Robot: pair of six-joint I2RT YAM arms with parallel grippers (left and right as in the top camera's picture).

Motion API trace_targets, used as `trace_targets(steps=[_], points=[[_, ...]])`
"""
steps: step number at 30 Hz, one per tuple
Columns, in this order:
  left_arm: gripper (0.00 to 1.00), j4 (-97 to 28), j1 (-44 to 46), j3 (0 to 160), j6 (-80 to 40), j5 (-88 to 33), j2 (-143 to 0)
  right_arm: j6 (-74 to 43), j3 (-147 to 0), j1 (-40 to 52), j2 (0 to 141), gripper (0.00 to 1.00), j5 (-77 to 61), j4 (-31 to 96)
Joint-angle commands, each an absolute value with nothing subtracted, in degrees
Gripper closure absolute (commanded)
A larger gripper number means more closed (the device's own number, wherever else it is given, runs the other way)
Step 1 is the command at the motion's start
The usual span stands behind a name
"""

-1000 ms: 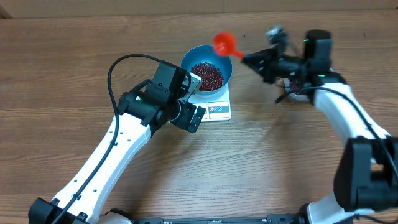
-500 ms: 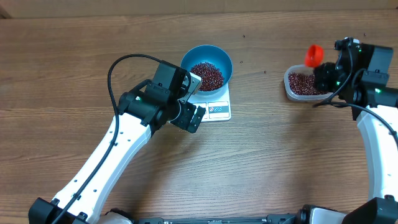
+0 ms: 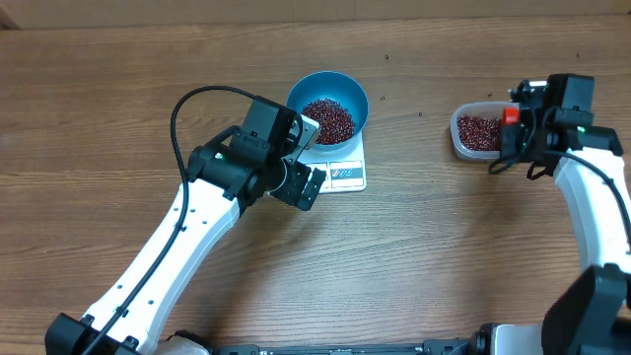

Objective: Scoop item into bowl and weigh 150g on scale
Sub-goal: 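Carry the red cup right and dip it into the bean tub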

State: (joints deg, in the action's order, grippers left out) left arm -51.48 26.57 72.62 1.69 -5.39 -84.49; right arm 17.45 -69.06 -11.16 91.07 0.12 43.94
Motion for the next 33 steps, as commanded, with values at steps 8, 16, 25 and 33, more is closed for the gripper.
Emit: trace_targets(steps=[8,16,25,33], points=[[0.0,-51.4,26.3,72.9,2.2,-5.9,-83.2,20.0,-70.4,-10.8,95.3,0.96,-8.8,43.9],[0.0,-51.4,26.3,72.9,2.2,-5.9,-83.2,19.9,-70.4,-10.8,95.3,0.96,-14.3,43.9],[0.0,-51.4,26.3,72.9,2.2,-5.9,-83.2,19.5,-70.4,-13.2,95.3,0.96,-22.0,45.1],[0.0,-51.4,26.3,72.9,2.2,-5.9,-83.2,16.1,-70.4,-18.5,95.3,0.96,-28.3,46.3]])
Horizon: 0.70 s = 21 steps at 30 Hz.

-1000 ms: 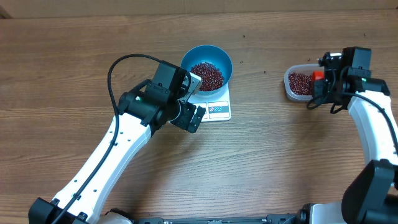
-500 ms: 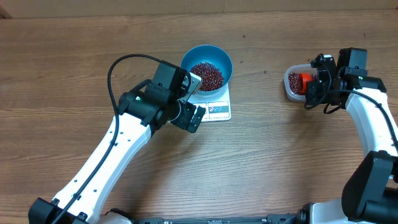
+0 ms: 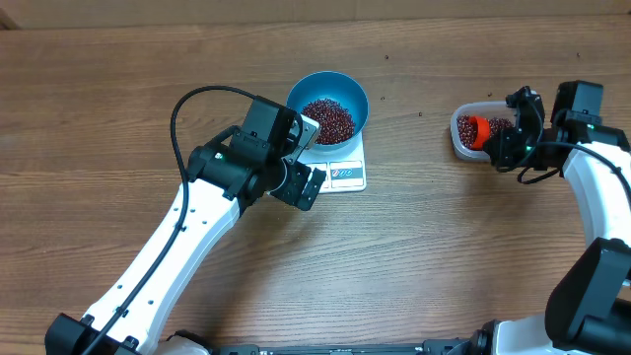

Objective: Scoop item into bowl and weigh 150g on scale
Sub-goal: 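Carry the red cup right and dip it into the bean tub, then scoop beans into the red cup with the right gripper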

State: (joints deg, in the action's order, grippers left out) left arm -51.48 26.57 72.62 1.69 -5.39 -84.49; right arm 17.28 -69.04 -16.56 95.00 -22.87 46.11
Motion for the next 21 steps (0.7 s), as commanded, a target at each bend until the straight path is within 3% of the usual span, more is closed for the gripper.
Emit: trace_targets(steps=[1,21], points=[[0.0,-51.4,26.3,72.9,2.2,-5.9,-83.2,16.1,-70.4,-18.8,95.3,0.96,-28.9,46.4],[0.0,-51.4,26.3,72.9,2.2,-5.9,-83.2,8.5,-70.3,-28.4,95.3,0.96,-37.7,48.7]])
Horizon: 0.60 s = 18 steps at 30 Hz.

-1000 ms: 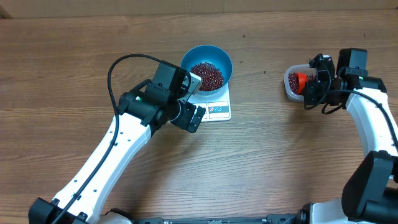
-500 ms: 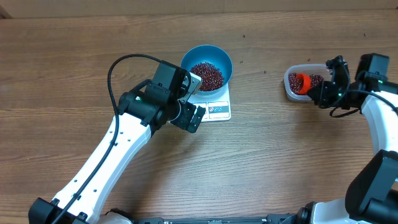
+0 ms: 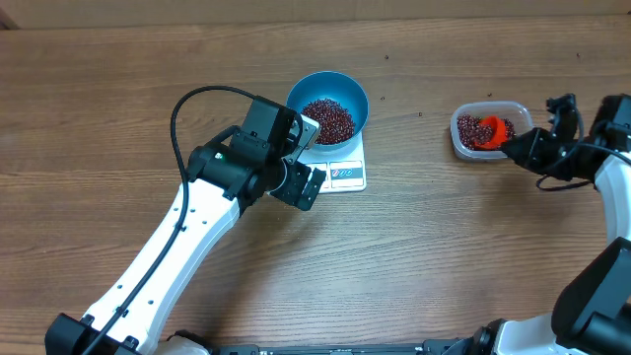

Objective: Scoop item into bowl and weigh 150g on scale
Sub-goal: 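Scoop beans into the red cup with the right gripper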

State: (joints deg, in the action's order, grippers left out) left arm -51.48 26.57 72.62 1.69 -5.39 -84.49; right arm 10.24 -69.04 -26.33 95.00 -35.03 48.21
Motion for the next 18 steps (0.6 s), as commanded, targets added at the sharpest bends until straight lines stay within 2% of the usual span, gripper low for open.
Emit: trace_targets(steps=[1,9,18], points=[[0.0,-51.4,26.3,72.9,2.2,-5.9,-83.2,8.5,-70.3,-29.3,95.3,0.96,-38.0,49.3],[0.0,-51.4,26.3,72.9,2.2,-5.9,-83.2,8.6,-70.3,-34.5,95.3,0.96,-46.0,49.4],[0.0,-51.4,26.3,72.9,2.2,-5.9,-83.2,8.5,-70.3,-35.1,95.3,0.96,-53.1,48.9]])
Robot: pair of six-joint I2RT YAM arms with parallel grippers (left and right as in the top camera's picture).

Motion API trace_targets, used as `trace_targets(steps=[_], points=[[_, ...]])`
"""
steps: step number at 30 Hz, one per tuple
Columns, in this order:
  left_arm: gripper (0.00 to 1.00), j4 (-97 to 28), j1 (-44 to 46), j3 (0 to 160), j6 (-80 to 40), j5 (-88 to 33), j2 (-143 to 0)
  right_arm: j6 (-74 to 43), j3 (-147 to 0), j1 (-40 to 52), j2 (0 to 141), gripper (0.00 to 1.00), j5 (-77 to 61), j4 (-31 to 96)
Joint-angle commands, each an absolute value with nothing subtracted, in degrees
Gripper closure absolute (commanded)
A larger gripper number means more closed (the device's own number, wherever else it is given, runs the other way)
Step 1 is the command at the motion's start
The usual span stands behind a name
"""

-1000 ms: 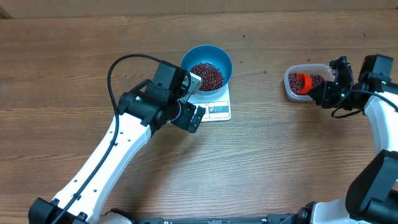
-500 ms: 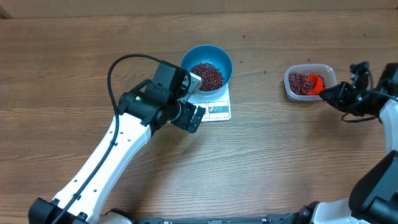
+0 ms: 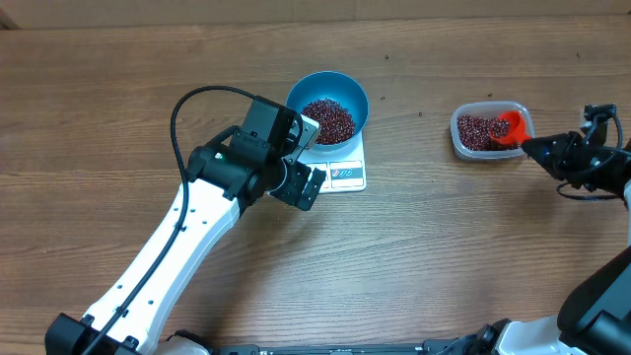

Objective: Scoop item into bowl and weigh 150g on scale
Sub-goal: 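Scoop beans into the red cup with the right gripper, then carry the filled red cup left over the teal bowl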

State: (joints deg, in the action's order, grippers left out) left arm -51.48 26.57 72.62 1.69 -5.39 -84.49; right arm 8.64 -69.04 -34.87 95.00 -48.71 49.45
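Note:
A blue bowl [image 3: 355, 95] holding red beans [image 3: 328, 118] stands on the white scale [image 3: 345, 174]. My left gripper [image 3: 307, 186] rests at the scale's left front edge; its jaws cannot be made out from above. To the right, a clear container [image 3: 463, 138] holds more red beans [image 3: 477, 129]. An orange scoop [image 3: 508, 127] sits at the container's right end, tilted, with beans in it. My right gripper [image 3: 535, 149] is shut on the scoop's handle, just outside the container's right rim.
The wooden table [image 3: 444, 256] carries a few stray beans [image 3: 421, 114] between the bowl and the container. The left arm's black cable [image 3: 187, 104] loops up to the left of the bowl.
My right arm has drawn back to the right. The scoop has moved from the middle of the container to its right end. The left arm, bowl and scale have not moved.
At first my right gripper held the scoop above the container's right edge. Then the scoop lay low in the container's left part among the beans. Then it was at the middle, and now at the right end. The left arm stayed by the scale throughout.

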Motion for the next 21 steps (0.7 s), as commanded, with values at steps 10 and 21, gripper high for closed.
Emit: trace_targets(steps=[10,21], points=[[0.0,-51.4,26.3,72.9,2.2,-5.9,-83.2,8.4,-70.3,-34.8,95.3,0.96,-71.9,48.1],[0.0,-51.4,26.3,72.9,2.2,-5.9,-83.2,-5.8,-70.4,-23.1,95.3,0.96,-73.3,39.2]])
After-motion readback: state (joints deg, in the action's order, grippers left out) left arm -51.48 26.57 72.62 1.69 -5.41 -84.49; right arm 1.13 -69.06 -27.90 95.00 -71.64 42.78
